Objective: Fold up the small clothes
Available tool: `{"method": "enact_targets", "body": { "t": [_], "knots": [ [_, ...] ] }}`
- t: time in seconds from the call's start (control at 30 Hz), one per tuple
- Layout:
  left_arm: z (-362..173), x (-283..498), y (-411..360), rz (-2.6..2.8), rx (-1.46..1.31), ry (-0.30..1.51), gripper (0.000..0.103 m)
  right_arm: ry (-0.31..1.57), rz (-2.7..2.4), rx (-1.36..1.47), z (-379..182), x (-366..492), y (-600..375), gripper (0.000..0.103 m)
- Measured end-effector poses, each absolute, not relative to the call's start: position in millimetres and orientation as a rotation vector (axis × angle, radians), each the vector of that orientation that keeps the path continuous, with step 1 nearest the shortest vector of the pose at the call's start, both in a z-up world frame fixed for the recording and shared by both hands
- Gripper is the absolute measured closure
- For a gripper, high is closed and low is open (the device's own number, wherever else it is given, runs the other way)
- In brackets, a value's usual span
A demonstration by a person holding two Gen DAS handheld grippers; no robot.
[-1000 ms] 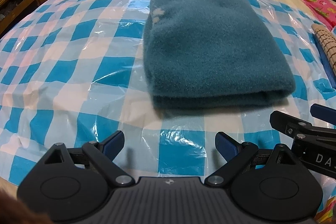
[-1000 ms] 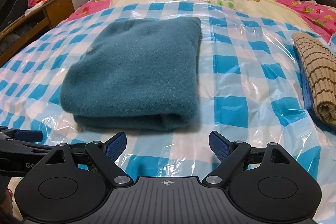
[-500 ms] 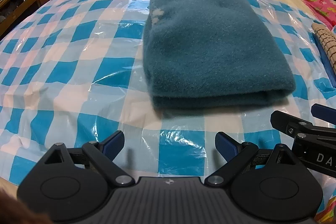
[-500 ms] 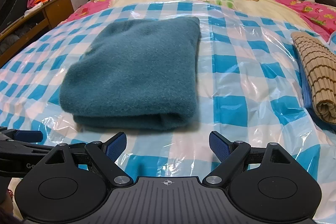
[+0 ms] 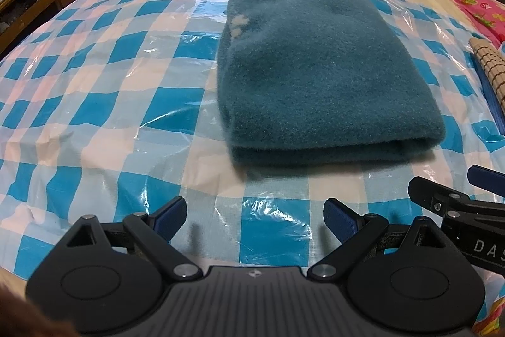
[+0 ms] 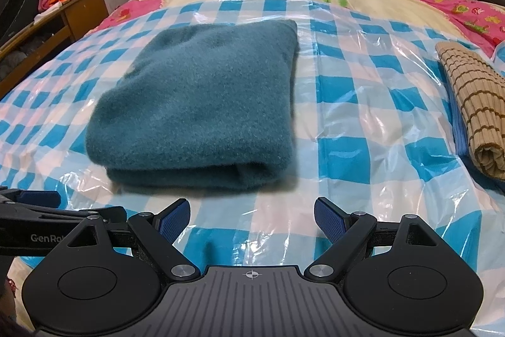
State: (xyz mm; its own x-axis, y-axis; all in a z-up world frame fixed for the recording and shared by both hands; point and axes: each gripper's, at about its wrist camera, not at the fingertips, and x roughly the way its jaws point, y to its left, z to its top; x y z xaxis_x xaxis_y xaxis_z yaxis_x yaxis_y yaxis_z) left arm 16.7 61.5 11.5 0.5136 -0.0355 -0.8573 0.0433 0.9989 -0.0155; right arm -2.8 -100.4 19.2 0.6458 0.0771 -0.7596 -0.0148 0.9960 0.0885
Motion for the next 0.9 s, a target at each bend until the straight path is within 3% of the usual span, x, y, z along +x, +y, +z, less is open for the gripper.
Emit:
{"method": "enact_targets", "body": {
  "t": [0.9],
  "knots": [
    [15.6,11.7,59.2,-0.040,0.021,1.007,0.005,0.883,0.042,0.075,14.0,-3.8,-99.3,0.016]
  ]
}}
